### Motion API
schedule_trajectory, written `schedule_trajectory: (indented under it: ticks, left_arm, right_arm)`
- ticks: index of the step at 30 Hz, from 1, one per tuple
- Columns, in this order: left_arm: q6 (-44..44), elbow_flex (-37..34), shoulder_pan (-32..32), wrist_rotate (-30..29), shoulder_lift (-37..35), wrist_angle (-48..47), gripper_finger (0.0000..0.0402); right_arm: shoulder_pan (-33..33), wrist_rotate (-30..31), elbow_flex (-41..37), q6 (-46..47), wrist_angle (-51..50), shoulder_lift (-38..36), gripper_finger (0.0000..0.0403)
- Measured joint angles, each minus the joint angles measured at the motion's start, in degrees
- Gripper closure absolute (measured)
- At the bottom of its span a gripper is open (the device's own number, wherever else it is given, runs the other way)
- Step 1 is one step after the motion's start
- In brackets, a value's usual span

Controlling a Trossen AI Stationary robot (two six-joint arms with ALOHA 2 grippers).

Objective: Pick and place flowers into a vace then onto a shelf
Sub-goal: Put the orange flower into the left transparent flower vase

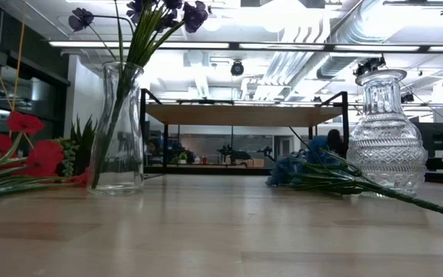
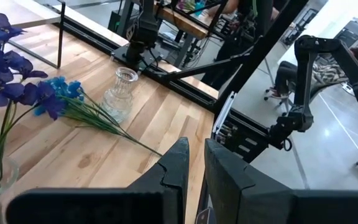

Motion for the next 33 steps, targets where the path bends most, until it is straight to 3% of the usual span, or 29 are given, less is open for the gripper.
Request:
schedule_trajectory:
  ticks: [4,9,15,23,33]
  left_arm:
    - [0.00,0.00,-0.02,0.00,0.00,0.20,0.0314]
    - [0.39,0.00,0.00,-0.77,0.00,1.78,0.0314]
    - [14.41,-0.02,0.00,-1.43,0.00,15.24,0.0314]
    - [36.42,0.00,0.00,-1.57,0.00,32.96,0.0314]
    - [43.17,0.00,0.00,-0.93,0.00,37.22,0.0314]
  right_arm:
    - [-0.55,9.02,0.00,3.56,-0.55,1.15,0.0403]
    - [-2.76,15.44,1.10,8.23,-1.92,6.54,0.0403]
    - [-6.16,20.57,8.67,15.55,-12.85,15.83,0.0403]
    - [-9.67,20.68,31.33,17.90,-37.96,30.93,0.0403]
    - [-10.97,10.51,59.73,15.90,-54.86,48.86,0.0403]
